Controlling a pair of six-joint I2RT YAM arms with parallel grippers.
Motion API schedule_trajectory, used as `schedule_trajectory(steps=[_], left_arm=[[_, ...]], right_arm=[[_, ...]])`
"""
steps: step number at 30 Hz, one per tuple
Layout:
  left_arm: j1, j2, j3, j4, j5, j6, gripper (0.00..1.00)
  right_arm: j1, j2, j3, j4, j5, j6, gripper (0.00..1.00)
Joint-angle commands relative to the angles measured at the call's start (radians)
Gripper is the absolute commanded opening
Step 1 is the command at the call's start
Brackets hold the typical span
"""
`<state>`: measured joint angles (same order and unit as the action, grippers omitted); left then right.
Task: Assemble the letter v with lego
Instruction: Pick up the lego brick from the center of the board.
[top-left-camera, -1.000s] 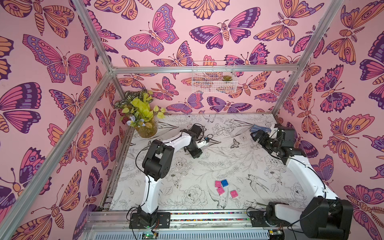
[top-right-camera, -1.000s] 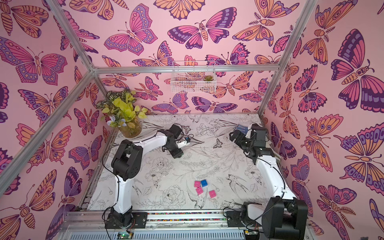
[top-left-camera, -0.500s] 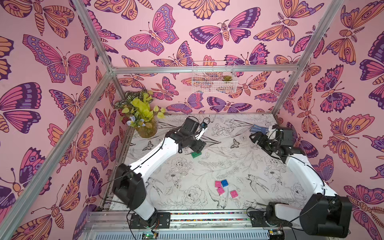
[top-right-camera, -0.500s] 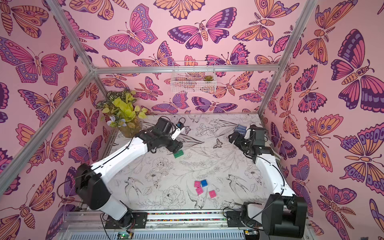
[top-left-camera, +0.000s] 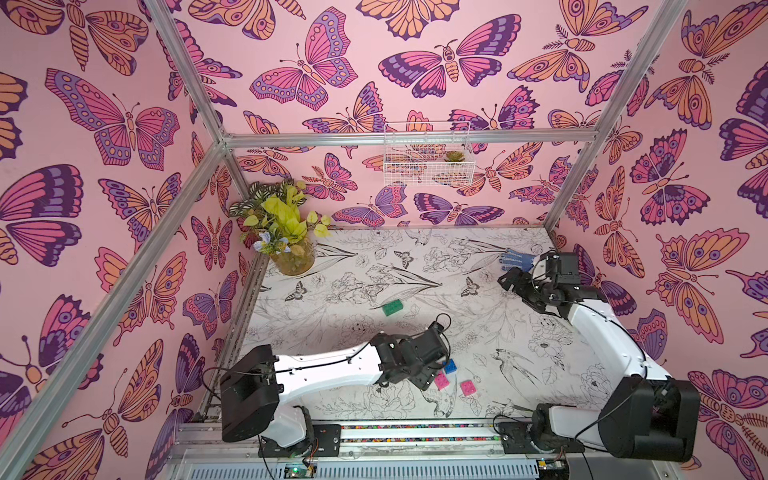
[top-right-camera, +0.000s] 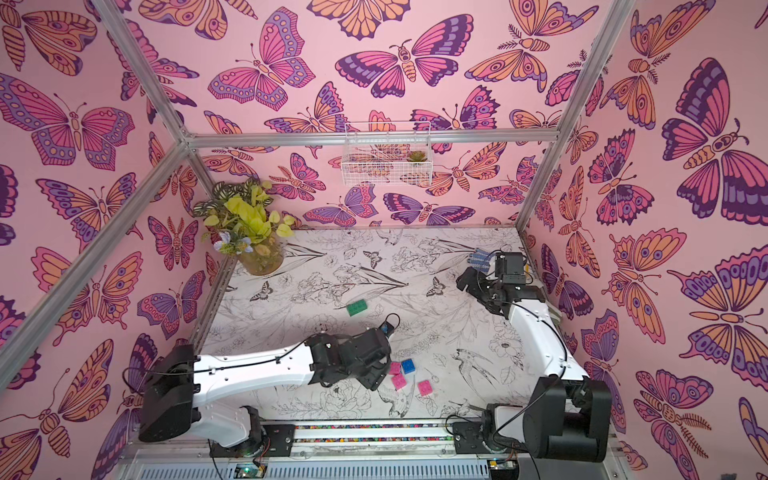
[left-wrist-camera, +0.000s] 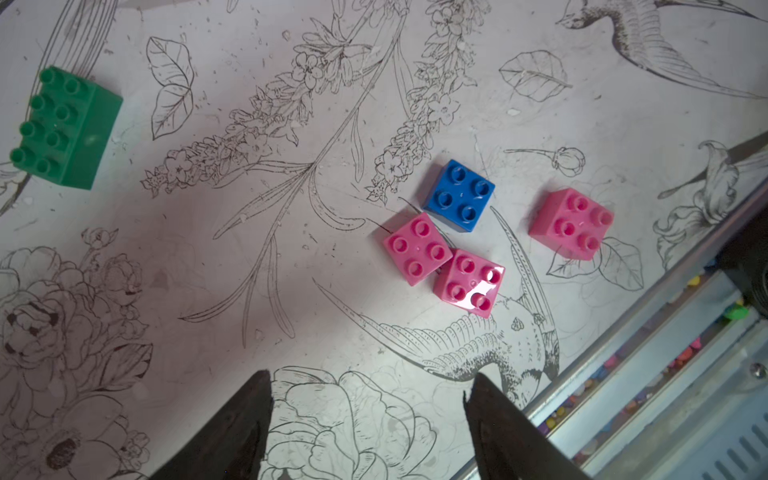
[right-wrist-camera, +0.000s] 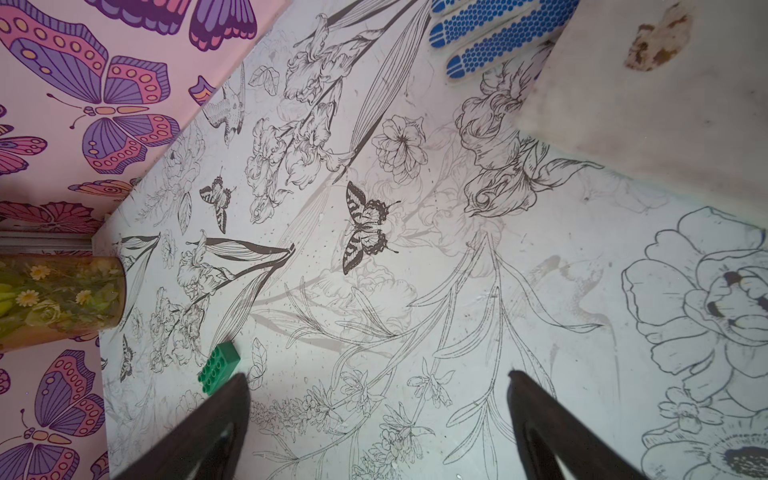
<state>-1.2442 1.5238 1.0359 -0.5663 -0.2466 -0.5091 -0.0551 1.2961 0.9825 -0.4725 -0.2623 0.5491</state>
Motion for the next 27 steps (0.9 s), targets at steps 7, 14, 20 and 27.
schedule_trajectory(steps=[7,14,20,27], left_arm=[[-0.153,0.271,0.169,0.015,-0.198,-0.242,0.77],[-0.136,0.270,0.154,0.032,-0.171,-0.176,0.77],[-0.117,0.262,0.114,0.086,-0.051,-0.095,0.76],[-0.114,0.272,0.096,0.107,0.062,-0.010,0.75]], right_arm=[[0.005,-0.002,0.021,-0.035,0.022,-0.012,0.97],[0.006,-0.006,0.015,-0.025,0.005,-0.011,0.97],[0.005,-0.013,0.010,-0.020,0.006,-0.005,0.97],[0.006,-0.019,0.009,-0.025,0.014,-0.006,0.98]])
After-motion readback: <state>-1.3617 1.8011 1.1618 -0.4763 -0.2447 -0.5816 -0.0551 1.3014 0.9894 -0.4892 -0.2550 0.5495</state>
